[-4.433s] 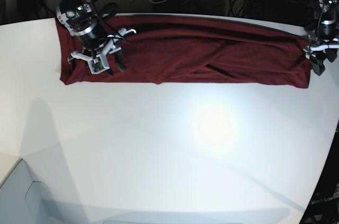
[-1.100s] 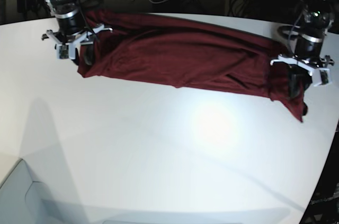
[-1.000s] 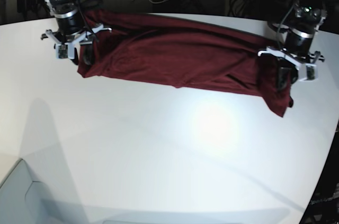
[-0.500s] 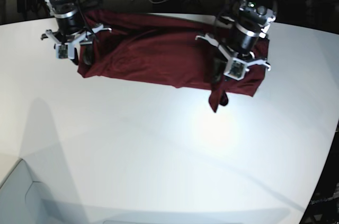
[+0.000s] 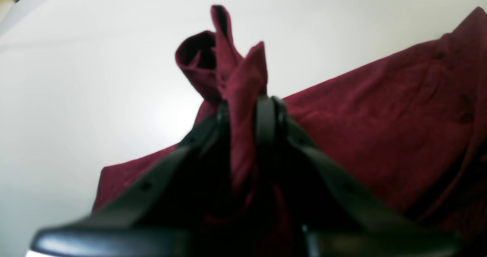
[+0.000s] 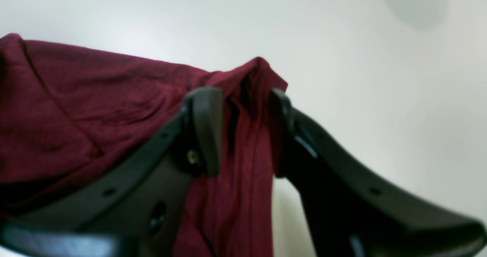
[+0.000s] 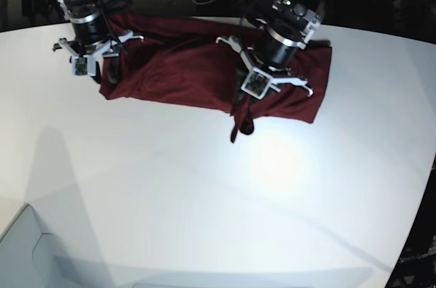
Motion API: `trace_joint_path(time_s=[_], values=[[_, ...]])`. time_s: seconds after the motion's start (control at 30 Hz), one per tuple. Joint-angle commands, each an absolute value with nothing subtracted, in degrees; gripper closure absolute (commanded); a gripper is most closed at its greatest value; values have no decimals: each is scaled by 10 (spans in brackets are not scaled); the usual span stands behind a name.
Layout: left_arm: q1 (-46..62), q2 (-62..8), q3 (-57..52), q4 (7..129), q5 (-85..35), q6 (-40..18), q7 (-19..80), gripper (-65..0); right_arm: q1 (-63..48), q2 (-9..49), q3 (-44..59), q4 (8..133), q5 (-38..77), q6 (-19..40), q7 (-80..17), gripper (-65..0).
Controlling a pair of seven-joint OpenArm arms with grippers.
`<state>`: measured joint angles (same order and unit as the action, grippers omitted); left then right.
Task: Layout the t-shirt on the table in an organized manner, then fold the t-shirt properly
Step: 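Lift the hem end with the left gripper and fold it toward the right gripper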
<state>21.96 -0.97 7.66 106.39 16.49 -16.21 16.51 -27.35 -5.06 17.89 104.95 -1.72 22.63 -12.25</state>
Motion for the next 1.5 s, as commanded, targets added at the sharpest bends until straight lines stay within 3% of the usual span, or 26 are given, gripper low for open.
trace_joint_path(time_s=[0.0,0.53,0.6,0.83,0.97,1.23,1.33,1.47], values=[[218,-8,79,1069,160,-159,148,-1,-274,-48,181,1059,-13,228,-106,-217],[219,-9,79,1020,160,-162,149,-12,-273,-48,181,1063,-13,228,-106,-217],[220,-11,79,1020,160,-163,149,-64,-273,-48,181,1063,-13,228,-106,-217],[220,-51,123,1028,154,-163,145,-393,-273,-49,181,1064,-13,228,-106,-217],[220,-54,151,1033,154,-163,145,-520,-274,-49,181,1064,-13,228,-106,-217],[230,-55,163,1097,154,-160,147,-548,-275,-58,210,1064,-13,226,-106,-218],[227,-52,102,1089,154,-161,147,-548,-274,-80,235,1074,-13,226,-108,-223],[225,-52,16,1073,154,-162,147,-548,-275,-90,244,1097,-13,227,-183,-306]])
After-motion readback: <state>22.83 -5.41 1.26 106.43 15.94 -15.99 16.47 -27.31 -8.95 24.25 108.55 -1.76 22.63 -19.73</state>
